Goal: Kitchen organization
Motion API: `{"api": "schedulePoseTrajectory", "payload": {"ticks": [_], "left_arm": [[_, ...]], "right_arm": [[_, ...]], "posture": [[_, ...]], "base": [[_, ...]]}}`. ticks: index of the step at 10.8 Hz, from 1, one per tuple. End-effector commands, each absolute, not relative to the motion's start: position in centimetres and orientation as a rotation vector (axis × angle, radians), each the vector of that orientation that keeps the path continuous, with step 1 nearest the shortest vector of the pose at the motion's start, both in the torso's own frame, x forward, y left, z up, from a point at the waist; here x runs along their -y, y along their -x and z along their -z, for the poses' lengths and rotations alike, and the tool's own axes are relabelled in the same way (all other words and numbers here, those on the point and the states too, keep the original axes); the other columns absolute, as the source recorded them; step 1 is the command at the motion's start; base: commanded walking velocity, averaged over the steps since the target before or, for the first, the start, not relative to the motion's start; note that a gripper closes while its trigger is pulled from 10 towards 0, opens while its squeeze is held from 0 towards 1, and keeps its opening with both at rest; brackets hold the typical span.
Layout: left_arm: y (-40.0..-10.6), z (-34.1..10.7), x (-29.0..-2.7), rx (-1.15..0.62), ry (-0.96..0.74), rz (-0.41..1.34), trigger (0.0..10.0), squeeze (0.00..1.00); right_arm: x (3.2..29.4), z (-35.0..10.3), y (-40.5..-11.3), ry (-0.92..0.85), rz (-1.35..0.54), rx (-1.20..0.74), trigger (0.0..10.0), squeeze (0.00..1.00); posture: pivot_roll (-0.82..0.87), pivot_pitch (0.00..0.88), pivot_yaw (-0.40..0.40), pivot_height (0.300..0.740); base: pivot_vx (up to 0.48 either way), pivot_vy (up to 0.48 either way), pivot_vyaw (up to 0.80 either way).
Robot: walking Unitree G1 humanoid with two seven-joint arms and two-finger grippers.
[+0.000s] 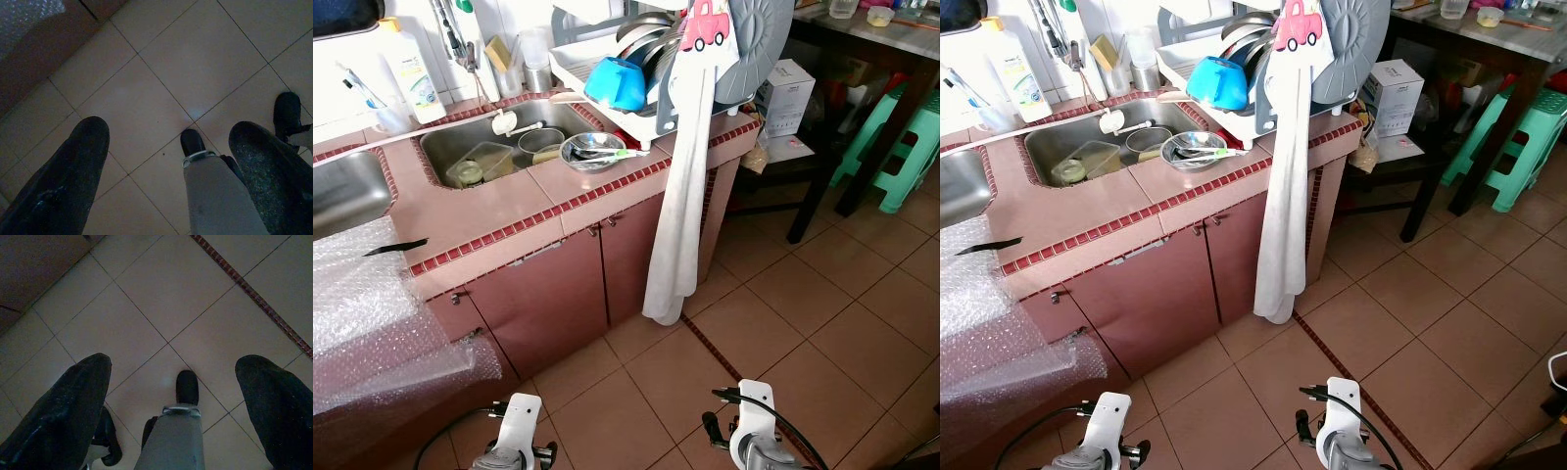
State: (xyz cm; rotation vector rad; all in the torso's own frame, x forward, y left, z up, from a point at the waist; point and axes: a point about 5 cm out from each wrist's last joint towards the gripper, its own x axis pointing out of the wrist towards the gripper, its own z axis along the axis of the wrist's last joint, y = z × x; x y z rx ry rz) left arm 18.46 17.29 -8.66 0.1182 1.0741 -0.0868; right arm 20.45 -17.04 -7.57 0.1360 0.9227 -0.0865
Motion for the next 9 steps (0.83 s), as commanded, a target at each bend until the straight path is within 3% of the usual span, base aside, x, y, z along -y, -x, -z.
{"api": "schedulePoseTrajectory", "payload": {"ticks": [1, 3, 6, 9], "left_arm": [[-22.4, 6.4, -18.8, -0.966, -0.129, 0.041, 10.0, 0.00], [-22.1, 6.6, -18.3, -0.974, -0.150, 0.056, 10.0, 0.00], [-21.8, 6.8, -18.4, -0.983, -0.165, 0.065, 10.0, 0.00], [-21.8, 6.8, -18.2, -0.985, -0.165, 0.073, 10.0, 0.00]], "right_arm": [[18.0, 7.8, -19.9, -0.071, 0.058, -0.981, 10.0, 0.00], [17.1, 8.5, -18.9, -0.159, 0.048, -1.047, 10.0, 0.00], [19.4, 8.0, -19.3, -0.047, 0.161, -1.013, 10.0, 0.00], [19.3, 8.4, -18.5, -0.066, 0.184, -1.032, 10.0, 0.00]], "posture": [[0.01, 0.000, 0.102, 0.740], [0.01, 0.000, 0.101, 0.740], [0.00, 0.000, 0.105, 0.740], [0.00, 0.000, 0.102, 0.740]], "base": [[0.000, 0.000, 0.00], [0.000, 0.000, 0.00], [0.000, 0.000, 0.00], [0.000, 0.000, 0.00]]}}
